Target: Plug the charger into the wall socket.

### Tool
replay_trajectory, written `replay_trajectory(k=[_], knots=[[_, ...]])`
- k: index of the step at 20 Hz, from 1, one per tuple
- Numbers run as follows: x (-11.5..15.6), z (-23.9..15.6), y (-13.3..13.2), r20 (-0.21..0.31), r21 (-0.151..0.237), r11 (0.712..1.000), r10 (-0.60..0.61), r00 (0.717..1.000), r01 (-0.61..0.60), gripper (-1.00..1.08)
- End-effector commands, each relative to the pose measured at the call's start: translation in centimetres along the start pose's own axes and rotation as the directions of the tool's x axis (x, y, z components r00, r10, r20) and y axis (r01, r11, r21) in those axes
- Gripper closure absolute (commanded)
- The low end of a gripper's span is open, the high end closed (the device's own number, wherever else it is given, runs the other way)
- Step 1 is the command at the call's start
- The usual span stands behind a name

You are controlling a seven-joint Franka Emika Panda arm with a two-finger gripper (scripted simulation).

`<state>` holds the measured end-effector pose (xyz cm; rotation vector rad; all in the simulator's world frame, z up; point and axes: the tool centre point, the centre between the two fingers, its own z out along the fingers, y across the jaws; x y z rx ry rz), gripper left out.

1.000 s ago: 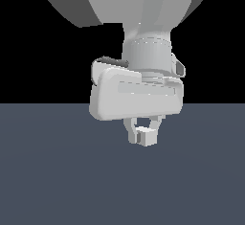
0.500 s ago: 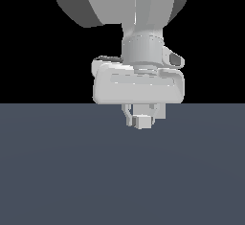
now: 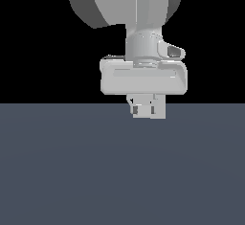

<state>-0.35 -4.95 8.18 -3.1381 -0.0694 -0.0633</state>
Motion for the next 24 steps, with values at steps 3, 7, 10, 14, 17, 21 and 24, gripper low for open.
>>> replay_trajectory(k=[3,7,10,14,17,21,24], knots=[[1.1,-0.8,0.7,0.000,-0.005,0.994,0.110,0.994,-0.110,1.08],[1.8,-1.3,1.3,0.000,-0.008,0.984,0.181,0.984,-0.181,1.08],[2.2,-1.5,1.7,0.000,-0.010,0.976,0.217,0.976,-0.217,1.08],[2.4,-1.7,1.9,0.000,-0.011,0.969,0.245,0.969,-0.245,1.08],[2.4,-1.7,2.0,0.000,-0.011,0.968,0.250,0.968,-0.250,1.08],[2.4,-1.7,2.0,0.000,-0.011,0.968,0.250,0.968,-0.249,1.08],[2.5,-1.7,2.0,0.000,-0.011,0.968,0.250,0.968,-0.249,1.08]])
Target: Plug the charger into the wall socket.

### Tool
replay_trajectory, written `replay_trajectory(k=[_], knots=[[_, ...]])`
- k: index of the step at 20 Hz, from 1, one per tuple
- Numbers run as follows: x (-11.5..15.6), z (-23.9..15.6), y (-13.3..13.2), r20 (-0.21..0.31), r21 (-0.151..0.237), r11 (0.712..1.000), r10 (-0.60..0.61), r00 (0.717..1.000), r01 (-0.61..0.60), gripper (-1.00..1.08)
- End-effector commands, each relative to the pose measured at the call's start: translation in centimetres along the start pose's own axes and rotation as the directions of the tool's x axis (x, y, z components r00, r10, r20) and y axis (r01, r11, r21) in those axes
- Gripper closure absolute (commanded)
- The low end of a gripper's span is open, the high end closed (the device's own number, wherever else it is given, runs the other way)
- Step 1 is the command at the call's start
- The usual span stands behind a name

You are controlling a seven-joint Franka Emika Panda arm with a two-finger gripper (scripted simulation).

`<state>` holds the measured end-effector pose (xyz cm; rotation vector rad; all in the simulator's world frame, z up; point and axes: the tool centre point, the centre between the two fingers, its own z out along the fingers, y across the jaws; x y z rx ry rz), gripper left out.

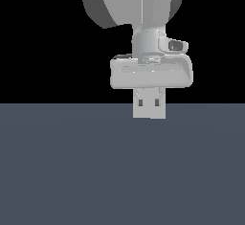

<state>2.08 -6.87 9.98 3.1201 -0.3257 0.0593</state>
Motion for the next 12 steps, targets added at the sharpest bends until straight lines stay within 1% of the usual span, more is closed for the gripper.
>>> replay_trajectory(k=[1,6,12], knots=[[0.1,0.0,0.0,0.000,0.000,1.000,0.000,1.000,0.000,1.08],[1.0,0.0,0.0,0.000,0.000,1.000,0.000,1.000,0.000,1.08],[2.9,0.1,0.0,0.000,0.000,1.000,0.000,1.000,0.000,1.08]])
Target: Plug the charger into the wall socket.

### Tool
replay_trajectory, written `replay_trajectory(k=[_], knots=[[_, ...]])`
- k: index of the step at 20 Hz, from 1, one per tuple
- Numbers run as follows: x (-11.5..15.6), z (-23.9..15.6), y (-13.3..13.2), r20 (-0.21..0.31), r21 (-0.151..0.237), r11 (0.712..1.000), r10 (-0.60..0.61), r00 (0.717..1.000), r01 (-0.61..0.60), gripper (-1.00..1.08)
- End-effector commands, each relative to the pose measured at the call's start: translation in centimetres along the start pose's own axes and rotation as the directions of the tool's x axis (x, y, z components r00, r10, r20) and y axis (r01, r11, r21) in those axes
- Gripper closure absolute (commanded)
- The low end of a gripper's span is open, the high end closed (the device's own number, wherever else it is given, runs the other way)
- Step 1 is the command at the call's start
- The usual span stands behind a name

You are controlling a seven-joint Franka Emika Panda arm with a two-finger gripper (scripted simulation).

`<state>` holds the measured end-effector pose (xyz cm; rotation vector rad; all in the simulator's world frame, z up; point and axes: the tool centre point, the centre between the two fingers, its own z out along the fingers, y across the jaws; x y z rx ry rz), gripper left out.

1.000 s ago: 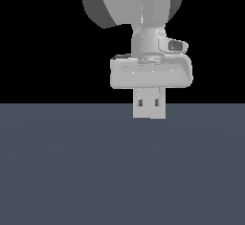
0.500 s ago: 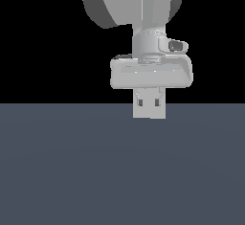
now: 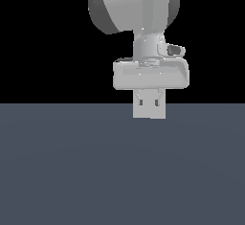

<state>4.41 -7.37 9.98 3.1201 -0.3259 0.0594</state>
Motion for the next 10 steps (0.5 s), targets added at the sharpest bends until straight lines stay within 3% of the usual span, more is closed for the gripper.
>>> replay_trajectory(k=[1,10], knots=[[0.9,0.0,0.0,0.000,0.000,1.000,0.000,1.000,0.000,1.08],[2.5,0.1,0.0,0.000,0.000,1.000,0.000,1.000,0.000,1.08]])
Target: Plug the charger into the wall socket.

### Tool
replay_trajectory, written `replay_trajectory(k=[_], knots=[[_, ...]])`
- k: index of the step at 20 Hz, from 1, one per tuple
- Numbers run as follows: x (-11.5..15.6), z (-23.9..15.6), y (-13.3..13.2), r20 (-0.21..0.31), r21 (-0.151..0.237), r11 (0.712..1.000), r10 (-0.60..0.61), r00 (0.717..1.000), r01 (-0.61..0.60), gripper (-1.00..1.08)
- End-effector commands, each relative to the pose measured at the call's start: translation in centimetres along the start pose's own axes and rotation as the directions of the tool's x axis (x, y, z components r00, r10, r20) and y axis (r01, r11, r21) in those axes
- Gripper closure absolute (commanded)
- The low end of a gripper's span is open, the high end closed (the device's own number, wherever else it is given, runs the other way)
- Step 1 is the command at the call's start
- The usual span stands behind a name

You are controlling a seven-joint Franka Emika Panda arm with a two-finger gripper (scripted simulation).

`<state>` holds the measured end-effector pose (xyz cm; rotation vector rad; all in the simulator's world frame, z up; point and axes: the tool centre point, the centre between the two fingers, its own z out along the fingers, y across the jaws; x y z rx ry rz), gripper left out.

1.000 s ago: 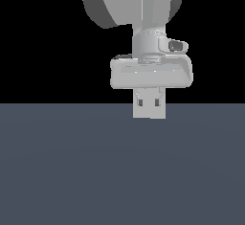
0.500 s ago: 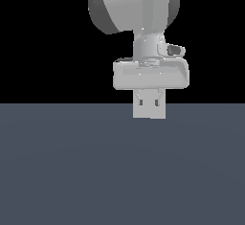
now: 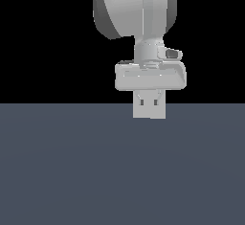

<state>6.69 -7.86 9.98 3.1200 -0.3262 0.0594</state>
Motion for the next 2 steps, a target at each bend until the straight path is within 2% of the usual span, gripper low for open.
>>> replay_trajectory(k=[1,2], knots=[[0.23,-0.01,-0.01,0.000,0.000,1.000,0.000,1.000,0.000,1.08],[0.24,-0.01,-0.01,0.000,0.000,1.000,0.000,1.000,0.000,1.08]])
